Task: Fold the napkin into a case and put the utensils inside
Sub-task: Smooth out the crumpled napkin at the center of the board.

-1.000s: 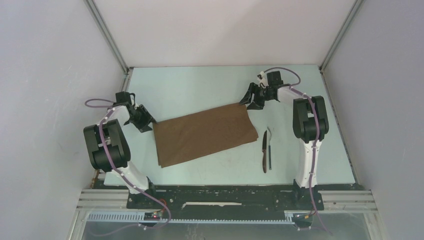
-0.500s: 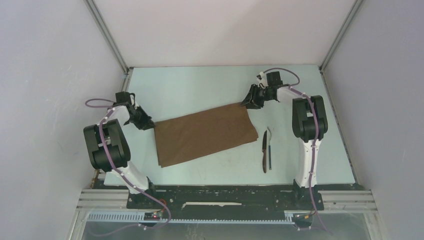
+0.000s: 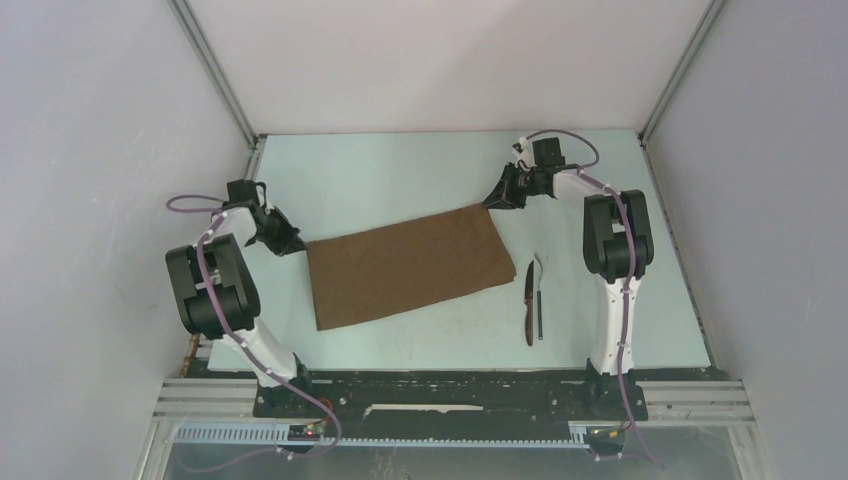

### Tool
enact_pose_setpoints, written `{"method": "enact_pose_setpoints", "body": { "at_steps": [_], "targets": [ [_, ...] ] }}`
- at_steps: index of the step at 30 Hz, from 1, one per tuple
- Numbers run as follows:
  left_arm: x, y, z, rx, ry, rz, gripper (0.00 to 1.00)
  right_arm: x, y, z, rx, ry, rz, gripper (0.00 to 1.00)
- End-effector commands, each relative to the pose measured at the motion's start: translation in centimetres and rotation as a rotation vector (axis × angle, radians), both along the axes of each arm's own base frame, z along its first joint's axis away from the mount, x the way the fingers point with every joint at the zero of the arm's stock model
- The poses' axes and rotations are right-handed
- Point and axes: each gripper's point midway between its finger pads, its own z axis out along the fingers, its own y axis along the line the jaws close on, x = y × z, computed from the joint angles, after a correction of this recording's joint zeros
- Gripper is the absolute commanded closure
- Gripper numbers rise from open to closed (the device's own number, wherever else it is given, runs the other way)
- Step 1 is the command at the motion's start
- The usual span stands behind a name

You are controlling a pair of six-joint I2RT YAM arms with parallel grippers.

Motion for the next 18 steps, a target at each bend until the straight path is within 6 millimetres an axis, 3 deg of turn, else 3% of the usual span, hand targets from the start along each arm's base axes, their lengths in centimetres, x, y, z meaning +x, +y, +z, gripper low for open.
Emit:
{"method": "enact_pose_setpoints", "body": {
  "at_steps": [1, 9, 18],
  "targets": [
    [1.6, 0.4, 0.7, -0.024, -0.041, 0.024, 1.00, 1.4, 0.1, 0.9, 0.022, -0.030, -0.011, 0.92],
    [1.8, 0.7, 0.6, -0.035, -0.044, 0.034, 1.00, 1.8, -0.3, 0.2, 0.018, -0.015, -0.032, 1.00],
    [1.7, 1.8, 0.1, -0.060, -0.033, 0.071, 1.00, 2.2, -0.4, 0.3, 0.027, -0.021, -0.041, 1.00]
  ]
}}
